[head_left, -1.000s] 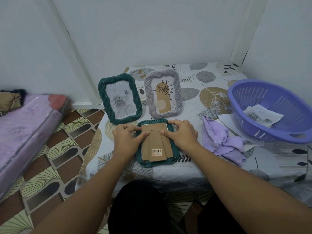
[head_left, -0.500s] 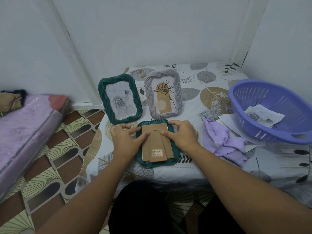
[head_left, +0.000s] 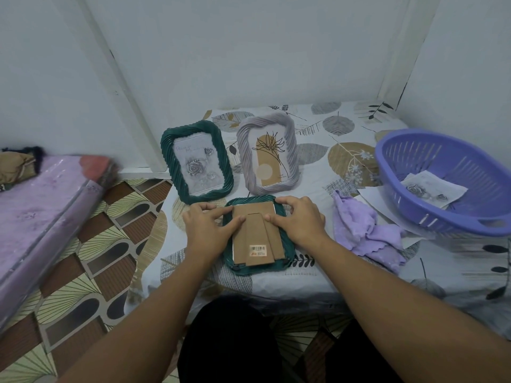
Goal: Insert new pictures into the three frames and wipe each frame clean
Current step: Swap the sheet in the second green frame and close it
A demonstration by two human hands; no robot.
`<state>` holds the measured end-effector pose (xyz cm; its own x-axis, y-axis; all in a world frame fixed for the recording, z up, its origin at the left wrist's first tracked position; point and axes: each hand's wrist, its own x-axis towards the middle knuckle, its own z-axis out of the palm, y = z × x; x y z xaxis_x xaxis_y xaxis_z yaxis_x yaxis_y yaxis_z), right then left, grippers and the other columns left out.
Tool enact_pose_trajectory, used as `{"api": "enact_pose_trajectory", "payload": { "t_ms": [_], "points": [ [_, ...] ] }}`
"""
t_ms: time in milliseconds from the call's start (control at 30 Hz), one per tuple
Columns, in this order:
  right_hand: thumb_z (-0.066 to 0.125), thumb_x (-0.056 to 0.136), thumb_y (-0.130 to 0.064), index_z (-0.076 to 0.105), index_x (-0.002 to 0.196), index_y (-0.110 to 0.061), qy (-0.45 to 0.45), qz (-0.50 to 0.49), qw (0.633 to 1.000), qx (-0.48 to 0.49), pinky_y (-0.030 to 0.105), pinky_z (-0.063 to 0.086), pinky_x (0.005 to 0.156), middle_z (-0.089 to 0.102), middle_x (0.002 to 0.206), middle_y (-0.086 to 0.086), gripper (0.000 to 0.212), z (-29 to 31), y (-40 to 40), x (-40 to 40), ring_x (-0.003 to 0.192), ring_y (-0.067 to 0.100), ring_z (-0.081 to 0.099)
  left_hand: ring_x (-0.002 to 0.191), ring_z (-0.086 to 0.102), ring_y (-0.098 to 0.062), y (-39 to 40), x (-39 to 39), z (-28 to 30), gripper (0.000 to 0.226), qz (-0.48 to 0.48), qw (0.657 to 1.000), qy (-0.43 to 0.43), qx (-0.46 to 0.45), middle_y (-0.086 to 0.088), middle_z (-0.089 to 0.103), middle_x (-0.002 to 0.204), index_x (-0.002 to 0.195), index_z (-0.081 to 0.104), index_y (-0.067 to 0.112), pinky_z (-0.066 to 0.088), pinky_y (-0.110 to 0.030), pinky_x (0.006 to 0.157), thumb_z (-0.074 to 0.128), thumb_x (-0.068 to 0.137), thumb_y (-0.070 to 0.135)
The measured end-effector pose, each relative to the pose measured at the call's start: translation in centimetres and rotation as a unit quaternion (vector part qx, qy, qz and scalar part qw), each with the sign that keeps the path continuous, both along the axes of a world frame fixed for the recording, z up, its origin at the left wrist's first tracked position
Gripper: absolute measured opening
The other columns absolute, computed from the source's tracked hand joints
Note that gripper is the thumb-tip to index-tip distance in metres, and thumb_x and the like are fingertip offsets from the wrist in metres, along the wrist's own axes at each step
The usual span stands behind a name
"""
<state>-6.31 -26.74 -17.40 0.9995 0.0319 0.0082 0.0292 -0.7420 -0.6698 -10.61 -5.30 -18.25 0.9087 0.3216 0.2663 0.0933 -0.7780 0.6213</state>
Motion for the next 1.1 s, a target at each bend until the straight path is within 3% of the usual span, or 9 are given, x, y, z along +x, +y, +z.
{"api": "enact_pose_trajectory", "payload": {
  "t_ms": [400, 567, 733, 1100],
  "points": [
    [0.074, 0.078, -0.067, 0.063, 0.128, -0.041, 0.009, -0.003, 1.0, -0.006, 0.039, 0.041, 0.097, 0.057, 0.121, -0.001, 0.058, 0.24, 0.11, 0.02, 0.118, 0.022, 0.056, 0.116, 0.037, -0.023, -0.07, -0.12, -0.01, 0.051, 0.015, 1.0, -0.011, -0.001, 0.002, 0.043, 0.11, 0.113, 0.077, 0.032, 0.029, -0.03, 0.101, 0.079, 0.073, 0.063],
    [0.07, 0.08, -0.068, 0.067, 0.119, -0.042, 0.012, 0.005, 1.0, -0.02, 0.04, 0.038, 0.097, 0.055, 0.119, -0.002, 0.046, 0.29, 0.06, -0.34, 0.117, 0.022, 0.053, 0.117, 0.037, -0.024, -0.12, -0.13, 0.02, 0.051, 0.018, 1.0, -0.013, 0.0, 0.002, 0.042, 0.111, 0.114, 0.074, 0.032, 0.032, -0.032, 0.101, 0.079, 0.073, 0.063],
    [0.07, 0.079, -0.068, 0.061, 0.126, -0.042, 0.002, -0.003, 1.0, -0.013, 0.042, 0.039, 0.099, 0.054, 0.121, -0.002, 0.054, 0.29, 0.12, -0.38, 0.119, 0.022, 0.052, 0.118, 0.037, -0.025, -0.03, -0.04, -0.16, 0.055, 0.017, 1.0, -0.008, -0.013, 0.001, 0.042, 0.113, 0.115, 0.074, 0.032, 0.038, -0.039, 0.106, 0.078, 0.072, 0.065],
    [0.061, 0.087, -0.069, 0.059, 0.133, -0.053, 0.018, 0.037, 0.998, -0.047, 0.043, 0.036, 0.102, 0.046, 0.114, -0.002, 0.049, 0.37, -0.13, -0.08, 0.12, 0.026, 0.047, 0.117, 0.036, -0.024, -0.12, -0.07, -0.1, 0.054, 0.02, 1.0, -0.002, -0.006, 0.001, 0.043, 0.112, 0.115, 0.073, 0.032, 0.03, -0.03, 0.1, 0.078, 0.073, 0.064]
  ]
}}
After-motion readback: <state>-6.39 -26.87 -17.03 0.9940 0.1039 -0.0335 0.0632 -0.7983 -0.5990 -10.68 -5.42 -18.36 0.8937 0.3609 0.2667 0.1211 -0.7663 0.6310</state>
